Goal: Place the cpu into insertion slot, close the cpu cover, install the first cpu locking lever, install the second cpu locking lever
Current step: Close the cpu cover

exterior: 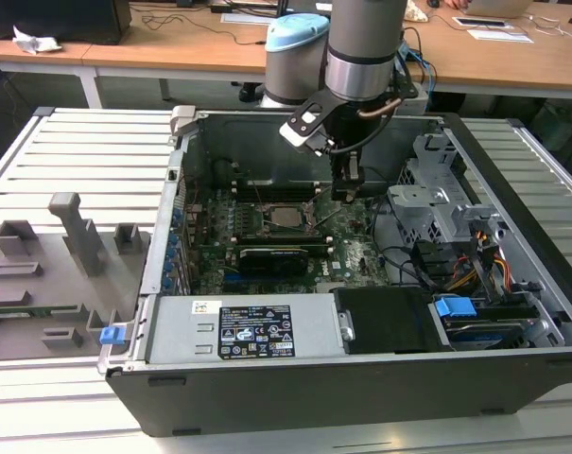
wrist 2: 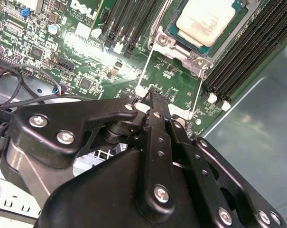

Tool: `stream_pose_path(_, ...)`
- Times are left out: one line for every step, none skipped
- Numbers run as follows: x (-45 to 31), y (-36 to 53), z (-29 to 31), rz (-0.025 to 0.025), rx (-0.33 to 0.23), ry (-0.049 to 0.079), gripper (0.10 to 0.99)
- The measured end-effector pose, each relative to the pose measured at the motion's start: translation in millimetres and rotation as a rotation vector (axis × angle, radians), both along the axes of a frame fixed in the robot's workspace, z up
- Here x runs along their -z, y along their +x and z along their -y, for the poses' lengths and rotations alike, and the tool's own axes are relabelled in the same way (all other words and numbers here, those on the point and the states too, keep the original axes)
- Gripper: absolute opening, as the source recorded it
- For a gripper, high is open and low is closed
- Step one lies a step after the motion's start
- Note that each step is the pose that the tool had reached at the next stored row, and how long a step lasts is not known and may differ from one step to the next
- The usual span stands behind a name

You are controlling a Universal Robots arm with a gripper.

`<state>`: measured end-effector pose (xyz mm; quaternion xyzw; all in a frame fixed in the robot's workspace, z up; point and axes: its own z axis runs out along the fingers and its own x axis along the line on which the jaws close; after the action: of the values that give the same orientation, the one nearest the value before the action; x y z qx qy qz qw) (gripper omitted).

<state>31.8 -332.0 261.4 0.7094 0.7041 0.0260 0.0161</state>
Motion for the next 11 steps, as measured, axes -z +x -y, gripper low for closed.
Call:
stream_pose_path(0.2, 0.5, -0.4, 0.0001, -0.001, 0.000, 0.106)
stream_pose_path(0.1, 0.9, -1.1, 0.0001, -0.001, 0.000, 0.106)
stream_pose_path(0.1, 1.5, -2.2, 0.0000, -0.002, 0.000, 0.106)
stream_pose_path(0.1, 2.1, -2.8, 0.0001, -0.003, 0.000, 0.106)
stream_pose_path(0.1, 2.6, -3.3, 0.0000, -0.003, 0.000, 0.106)
stream_pose_path(0.0, 3.3, -3.9, 0.0000, -0.003, 0.000, 0.106)
stream_pose_path(0.1, 3.9, -4.3, 0.0001, -0.003, 0.000, 0.106)
stream_pose_path(0.1, 4.7, -4.6, 0.0000, -0.004, 0.000, 0.106)
stream_pose_path(0.1, 5.5, -4.7, 0.0000, -0.004, 0.000, 0.106)
stream_pose_path(0.2, 6.4, -4.9, 0.0001, -0.004, 0.000, 0.106)
stream_pose_path(0.1, 7.4, -4.9, 0.0000, -0.004, 0.000, 0.106)
